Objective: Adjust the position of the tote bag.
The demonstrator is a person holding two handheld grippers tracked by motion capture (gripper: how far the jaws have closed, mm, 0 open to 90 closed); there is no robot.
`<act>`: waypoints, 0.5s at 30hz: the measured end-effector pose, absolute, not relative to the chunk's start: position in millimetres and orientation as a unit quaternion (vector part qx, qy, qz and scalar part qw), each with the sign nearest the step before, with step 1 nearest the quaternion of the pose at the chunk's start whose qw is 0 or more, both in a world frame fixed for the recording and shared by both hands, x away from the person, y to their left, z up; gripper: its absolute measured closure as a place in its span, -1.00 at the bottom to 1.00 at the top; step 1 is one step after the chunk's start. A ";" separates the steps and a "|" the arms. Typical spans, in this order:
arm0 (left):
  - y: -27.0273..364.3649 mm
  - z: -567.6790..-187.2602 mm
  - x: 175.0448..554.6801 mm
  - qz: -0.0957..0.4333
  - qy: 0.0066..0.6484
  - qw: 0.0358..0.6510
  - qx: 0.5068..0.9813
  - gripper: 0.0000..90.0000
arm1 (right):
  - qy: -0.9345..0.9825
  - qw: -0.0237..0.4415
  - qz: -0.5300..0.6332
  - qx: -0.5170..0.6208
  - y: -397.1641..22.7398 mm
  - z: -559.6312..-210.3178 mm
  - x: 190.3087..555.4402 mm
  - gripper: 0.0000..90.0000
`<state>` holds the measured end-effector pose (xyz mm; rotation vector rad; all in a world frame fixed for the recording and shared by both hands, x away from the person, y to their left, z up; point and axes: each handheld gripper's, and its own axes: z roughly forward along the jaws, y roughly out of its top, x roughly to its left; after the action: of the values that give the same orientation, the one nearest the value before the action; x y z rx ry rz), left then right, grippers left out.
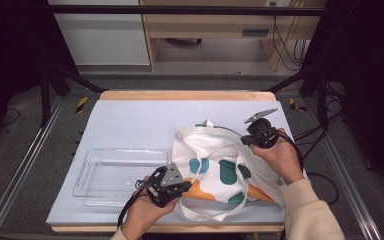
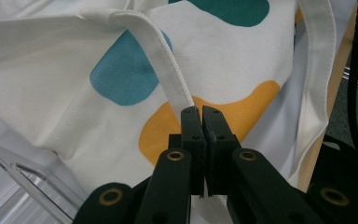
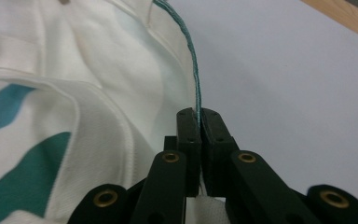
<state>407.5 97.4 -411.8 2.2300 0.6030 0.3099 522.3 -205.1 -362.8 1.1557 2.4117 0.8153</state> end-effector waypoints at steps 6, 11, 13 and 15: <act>98.4 -411.5 409.4 0.134 0.250 0.399 0.872 0.67 | 0.844 0.188 0.331 0.379 -198.5 -352.0 484.1 0.95; 100.7 -403.9 413.7 0.141 0.264 0.412 0.860 0.21 | 0.833 0.201 0.359 0.370 -199.2 -346.3 459.3 0.95; 99.0 -398.5 415.6 0.140 0.266 0.421 0.856 0.12 | 0.827 0.204 0.372 0.369 -200.9 -345.1 450.3 0.95; 94.7 -392.3 418.0 0.141 0.263 0.426 0.854 0.01 | 0.821 0.207 0.385 0.367 -202.4 -345.2 442.5 0.95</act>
<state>418.0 94.7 -392.3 2.1352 0.6582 0.3529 442.5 -202.4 -345.2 1.0223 2.2877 1.0725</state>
